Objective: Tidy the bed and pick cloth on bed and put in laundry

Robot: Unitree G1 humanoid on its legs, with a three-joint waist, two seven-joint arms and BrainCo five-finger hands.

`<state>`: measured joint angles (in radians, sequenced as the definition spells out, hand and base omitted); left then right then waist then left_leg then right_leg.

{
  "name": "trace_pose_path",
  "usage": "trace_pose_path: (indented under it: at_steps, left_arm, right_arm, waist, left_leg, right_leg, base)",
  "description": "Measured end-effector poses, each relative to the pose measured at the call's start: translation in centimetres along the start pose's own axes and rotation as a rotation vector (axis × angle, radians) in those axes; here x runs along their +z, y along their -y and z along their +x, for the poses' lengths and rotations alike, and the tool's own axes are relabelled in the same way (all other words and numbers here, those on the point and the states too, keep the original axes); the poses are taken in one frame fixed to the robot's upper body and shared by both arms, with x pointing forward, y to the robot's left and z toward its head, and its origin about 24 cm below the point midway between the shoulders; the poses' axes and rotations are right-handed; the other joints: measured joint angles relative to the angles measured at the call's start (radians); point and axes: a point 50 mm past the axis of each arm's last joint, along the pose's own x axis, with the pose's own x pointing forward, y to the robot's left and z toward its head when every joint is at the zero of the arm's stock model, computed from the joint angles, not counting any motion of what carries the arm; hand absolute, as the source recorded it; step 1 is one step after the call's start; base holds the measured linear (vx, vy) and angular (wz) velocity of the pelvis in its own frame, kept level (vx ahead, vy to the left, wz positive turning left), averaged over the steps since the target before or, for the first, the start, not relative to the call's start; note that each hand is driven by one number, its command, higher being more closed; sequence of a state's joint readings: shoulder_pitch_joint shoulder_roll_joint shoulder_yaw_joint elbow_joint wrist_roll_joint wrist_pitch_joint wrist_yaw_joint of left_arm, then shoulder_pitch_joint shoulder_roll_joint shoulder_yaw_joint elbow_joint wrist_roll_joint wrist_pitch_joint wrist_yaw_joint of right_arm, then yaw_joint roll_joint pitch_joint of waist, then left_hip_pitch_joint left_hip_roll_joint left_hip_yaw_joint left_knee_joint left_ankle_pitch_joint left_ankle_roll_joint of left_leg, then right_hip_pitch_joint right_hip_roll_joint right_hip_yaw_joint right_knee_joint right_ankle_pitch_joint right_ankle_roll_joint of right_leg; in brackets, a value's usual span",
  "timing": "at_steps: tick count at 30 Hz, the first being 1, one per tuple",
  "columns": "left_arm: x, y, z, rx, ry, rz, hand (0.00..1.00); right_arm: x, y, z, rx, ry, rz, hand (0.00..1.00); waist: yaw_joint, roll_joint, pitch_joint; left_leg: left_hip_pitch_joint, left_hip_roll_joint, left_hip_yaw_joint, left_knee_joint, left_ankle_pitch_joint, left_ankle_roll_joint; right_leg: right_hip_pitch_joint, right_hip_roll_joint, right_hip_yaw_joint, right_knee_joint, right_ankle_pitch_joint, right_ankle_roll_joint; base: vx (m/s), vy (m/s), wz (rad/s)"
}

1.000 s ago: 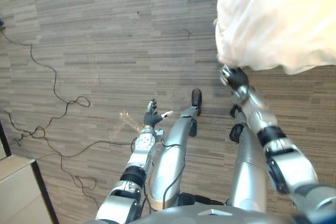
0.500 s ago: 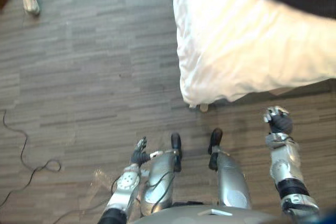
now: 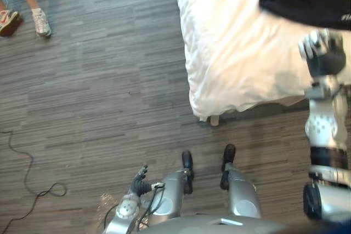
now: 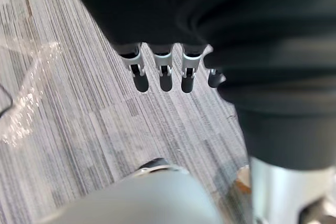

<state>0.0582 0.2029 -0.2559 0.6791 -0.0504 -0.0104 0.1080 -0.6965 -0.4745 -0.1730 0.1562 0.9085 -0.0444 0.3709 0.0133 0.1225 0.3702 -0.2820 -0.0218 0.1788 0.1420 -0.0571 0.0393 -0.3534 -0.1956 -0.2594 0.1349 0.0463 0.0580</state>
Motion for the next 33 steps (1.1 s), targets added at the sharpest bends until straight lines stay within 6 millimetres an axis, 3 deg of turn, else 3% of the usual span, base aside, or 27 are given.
trace_pose_path:
  at_steps: [1, 3, 4, 6, 10, 14, 19, 22, 28, 29, 30, 31, 32, 33]
  left_arm:
    - [1.1, 0.4, 0.5, -0.011, 0.023, -0.001, 0.00]
    - [5.1, 1.7, 2.2, -0.057, 0.111, -0.016, 0.00]
    - [6.0, 1.9, 2.5, -0.067, 0.126, -0.029, 0.00]
    - [9.7, 2.5, 3.6, -0.090, 0.191, -0.050, 0.00]
    - [14.5, 3.0, 4.3, -0.073, 0.273, -0.139, 0.00]
    - [19.1, 2.6, 4.3, -0.030, 0.343, -0.357, 0.00]
    - [21.6, 1.2, 4.1, -0.004, 0.368, -0.499, 0.00]
    - [22.6, 0.3, 4.0, 0.004, 0.372, -0.549, 0.00]
    - [23.4, -1.5, 3.9, 0.033, 0.390, -0.587, 0.00]
    - [23.4, -1.9, 3.9, 0.041, 0.391, -0.584, 0.00]
    - [23.3, -2.5, 3.8, 0.051, 0.393, -0.575, 0.00]
    - [23.3, -2.7, 3.8, 0.055, 0.397, -0.569, 0.00]
    - [23.0, -2.8, 3.8, 0.060, 0.396, -0.557, 0.00]
    - [22.8, -2.9, 3.8, 0.058, 0.393, -0.550, 0.00]
  right_arm:
    - [0.1, -0.8, 1.2, 0.033, 0.002, 0.021, 1.00]
    - [-0.5, -3.0, 4.2, 0.093, -0.033, 0.118, 1.00]
    - [-0.8, -3.2, 4.7, 0.087, -0.037, 0.152, 1.00]
    - [-1.5, -3.4, 6.1, 0.017, -0.030, 0.248, 1.00]
    - [-2.2, -2.6, 6.3, -0.121, 0.013, 0.312, 1.00]
    - [-0.6, -4.9, 7.0, -0.068, 0.179, 0.386, 1.00]
    - [0.7, -5.6, 6.4, -0.044, 0.280, 0.411, 1.00]
    - [1.2, -4.4, 5.4, -0.078, 0.312, 0.350, 1.00]
    - [1.2, 1.2, 1.3, -0.262, 0.343, 0.298, 1.00]
    - [0.4, 2.7, 0.0, -0.335, 0.316, 0.297, 1.00]
    - [-1.1, 5.0, -2.7, -0.458, 0.258, 0.306, 1.00]
    - [-1.9, 5.7, -3.9, -0.502, 0.226, 0.308, 1.00]
    - [-3.3, 6.8, -6.8, -0.590, 0.164, 0.305, 1.00]
    - [-3.9, 7.3, -8.2, -0.627, 0.136, 0.303, 1.00]
  waist:
    - [0.000, 0.007, 0.004]
    - [0.007, 0.023, 0.016]
    - [0.007, 0.024, 0.023]
    - [0.010, 0.027, 0.055]
    - [0.013, 0.025, 0.083]
    - [0.000, 0.017, 0.114]
    - [-0.010, 0.002, 0.125]
    - [-0.021, -0.023, 0.142]
    - [-0.022, -0.034, 0.144]
    - [-0.021, -0.038, 0.143]
    - [-0.019, -0.050, 0.142]
    - [-0.020, -0.052, 0.143]
    - [-0.020, -0.052, 0.143]
    - [-0.021, -0.053, 0.143]
  left_leg:
    - [-0.019, -0.005, 0.000, 0.000, 0.006, 0.001]
    - [-0.090, -0.019, 0.000, 0.000, 0.028, 0.002]
    - [-0.103, -0.020, 0.001, 0.001, 0.030, 0.005]
    - [-0.162, -0.024, 0.005, 0.016, 0.037, 0.005]
    - [-0.266, -0.025, 0.028, 0.048, 0.039, 0.007]
    - [-0.360, -0.003, 0.066, 0.123, 0.017, -0.010]
    - [-0.478, 0.065, 0.092, 0.268, -0.056, -0.009]
    - [-0.508, 0.101, 0.106, 0.334, -0.093, -0.012]
    - [-0.523, 0.155, 0.123, 0.446, -0.161, -0.002]
    - [-0.519, 0.164, 0.127, 0.460, -0.169, -0.002]
    - [-0.499, 0.172, 0.137, 0.464, -0.176, -0.003]
    - [-0.489, 0.177, 0.140, 0.467, -0.179, -0.005]
    - [-0.461, 0.183, 0.143, 0.471, -0.187, -0.005]
    - [-0.442, 0.184, 0.144, 0.470, -0.190, -0.006]
  right_leg:
    - [-0.023, -0.005, 0.001, 0.009, 0.001, 0.001]
    - [-0.112, -0.018, 0.007, 0.043, 0.002, 0.001]
    - [-0.130, -0.019, 0.015, 0.053, 0.003, 0.000]
    - [-0.203, -0.025, 0.035, 0.087, 0.004, -0.003]
    - [-0.327, -0.033, 0.067, 0.138, 0.002, -0.008]
    - [-0.429, -0.027, 0.107, 0.193, -0.007, -0.026]
    - [-0.517, 0.012, 0.113, 0.244, -0.021, -0.049]
    - [-0.531, 0.036, 0.120, 0.261, -0.024, -0.054]
    - [-0.520, 0.070, 0.135, 0.283, -0.027, -0.059]
    - [-0.512, 0.076, 0.136, 0.282, -0.027, -0.059]
    - [-0.493, 0.081, 0.137, 0.281, -0.028, -0.059]
    - [-0.482, 0.083, 0.136, 0.280, -0.028, -0.059]
    - [-0.453, 0.088, 0.135, 0.280, -0.032, -0.061]
    - [-0.434, 0.089, 0.136, 0.280, -0.034, -0.060]
  base:
    - [-0.05, 0.058, 0.15]
    - [-0.05, 0.013, 0.12]
    - [-0.04, -0.017, 0.03]
    - [-0.05, -0.028, 0.00]
    - [-0.06, -0.037, -0.04]
    - [-0.05, -0.043, -0.15]
    - [-0.04, -0.055, -0.25]
    - [-0.01, -0.038, -0.26]
    - [0.02, 0.009, -0.23]
    - [0.03, 0.024, -0.20]
    - [0.03, 0.020, -0.18]
    - [0.04, 0.019, -0.14]
    - [0.03, 0.014, -0.08]
    - [0.04, 0.017, -0.10]
